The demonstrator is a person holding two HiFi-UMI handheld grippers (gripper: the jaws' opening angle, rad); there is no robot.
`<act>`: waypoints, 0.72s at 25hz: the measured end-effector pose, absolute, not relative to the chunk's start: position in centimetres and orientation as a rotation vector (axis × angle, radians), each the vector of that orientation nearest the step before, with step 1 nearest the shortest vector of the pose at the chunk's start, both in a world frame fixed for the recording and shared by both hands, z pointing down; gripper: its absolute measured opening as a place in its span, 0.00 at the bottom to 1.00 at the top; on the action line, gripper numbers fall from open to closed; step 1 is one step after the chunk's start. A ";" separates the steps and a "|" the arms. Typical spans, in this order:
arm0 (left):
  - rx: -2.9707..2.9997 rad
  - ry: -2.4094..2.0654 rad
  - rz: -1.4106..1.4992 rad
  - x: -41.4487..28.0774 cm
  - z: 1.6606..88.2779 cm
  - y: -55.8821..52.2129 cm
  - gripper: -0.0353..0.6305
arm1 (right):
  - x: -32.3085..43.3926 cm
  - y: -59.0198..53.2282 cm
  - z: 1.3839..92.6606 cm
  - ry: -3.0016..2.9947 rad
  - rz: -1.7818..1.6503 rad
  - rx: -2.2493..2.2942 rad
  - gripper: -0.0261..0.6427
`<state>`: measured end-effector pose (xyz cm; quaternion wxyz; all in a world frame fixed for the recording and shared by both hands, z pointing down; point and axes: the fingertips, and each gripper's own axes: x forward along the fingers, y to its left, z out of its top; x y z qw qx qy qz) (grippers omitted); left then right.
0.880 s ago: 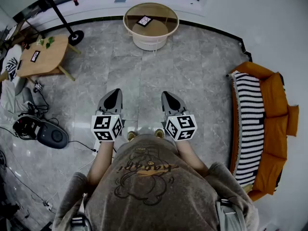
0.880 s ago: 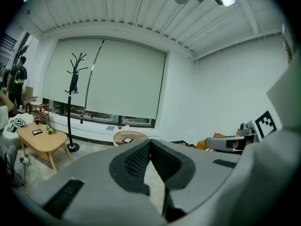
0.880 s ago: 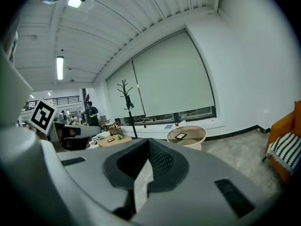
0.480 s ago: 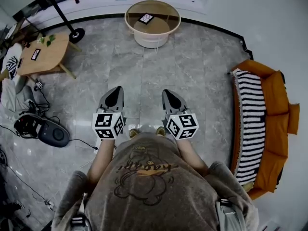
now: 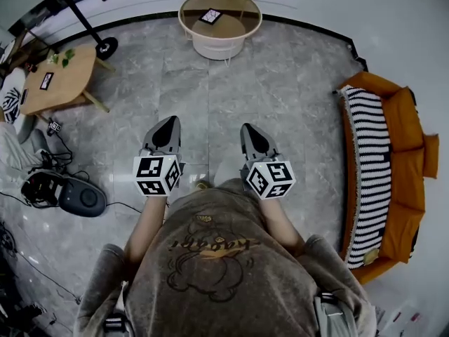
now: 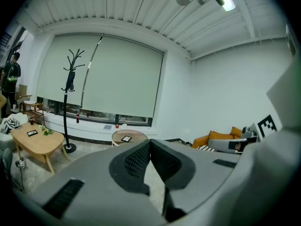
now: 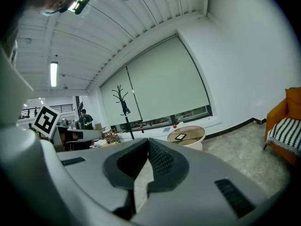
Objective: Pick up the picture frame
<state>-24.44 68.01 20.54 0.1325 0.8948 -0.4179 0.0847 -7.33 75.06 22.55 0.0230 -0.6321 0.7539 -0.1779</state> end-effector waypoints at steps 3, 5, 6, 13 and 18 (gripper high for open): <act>2.608 -1.194 0.254 -25.0 20.7 67.7 0.08 | -8.2 75.0 22.5 2.333 -0.544 -1.969 0.07; 2.613 -1.184 0.259 -24.9 20.8 67.1 0.08 | -8.4 74.3 22.4 2.329 -0.543 -1.972 0.07; 2.615 -1.179 0.259 -24.8 20.8 66.9 0.08 | -8.4 74.0 22.3 2.329 -0.542 -1.973 0.07; 2.620 -1.179 0.266 -24.5 21.5 63.8 0.08 | -8.7 70.5 23.0 2.362 -0.529 -1.968 0.07; 2.618 -1.169 0.267 -23.3 21.8 61.0 0.08 | -7.9 67.6 23.2 2.381 -0.537 -1.968 0.07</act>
